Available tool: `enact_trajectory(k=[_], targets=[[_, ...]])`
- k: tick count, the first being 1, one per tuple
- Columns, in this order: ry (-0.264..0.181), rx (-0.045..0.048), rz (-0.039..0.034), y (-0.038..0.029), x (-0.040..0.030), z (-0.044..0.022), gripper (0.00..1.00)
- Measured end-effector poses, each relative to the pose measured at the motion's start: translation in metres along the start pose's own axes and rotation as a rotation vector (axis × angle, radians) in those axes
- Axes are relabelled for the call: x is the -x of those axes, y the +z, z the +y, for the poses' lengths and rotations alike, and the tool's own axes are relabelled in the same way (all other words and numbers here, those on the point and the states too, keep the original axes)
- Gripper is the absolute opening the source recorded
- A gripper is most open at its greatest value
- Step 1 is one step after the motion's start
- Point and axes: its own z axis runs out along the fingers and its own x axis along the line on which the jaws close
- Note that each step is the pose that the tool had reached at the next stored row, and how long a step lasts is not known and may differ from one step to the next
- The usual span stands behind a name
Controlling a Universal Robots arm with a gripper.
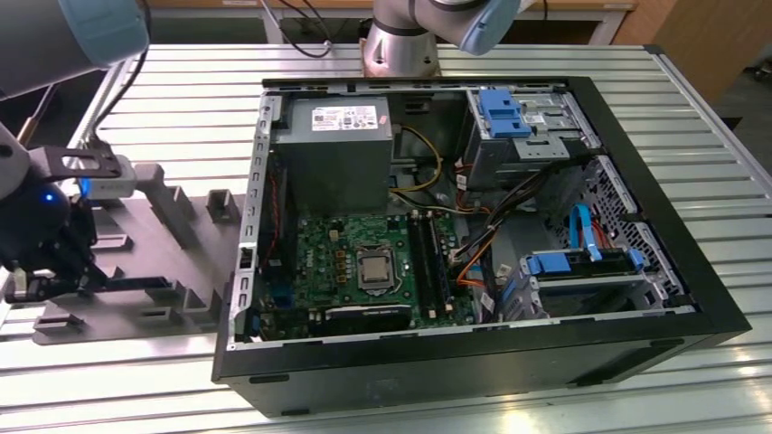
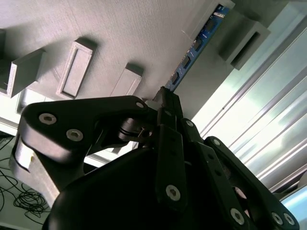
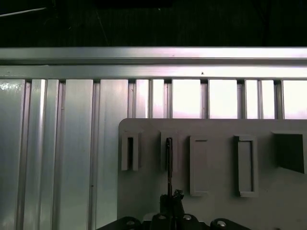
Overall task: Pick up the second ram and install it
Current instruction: 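Pick up the second ram and move it above second insertion slot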
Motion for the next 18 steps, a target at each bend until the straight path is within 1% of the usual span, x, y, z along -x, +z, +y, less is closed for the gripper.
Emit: enact_trajectory(k=[10,18], targets=[[0.0,0.0001,0.0,-0.0039,-0.0001,0.0002,0.11],[0.0,0.0,0.0,-0.0093,-0.0001,0.0004,0.11]])
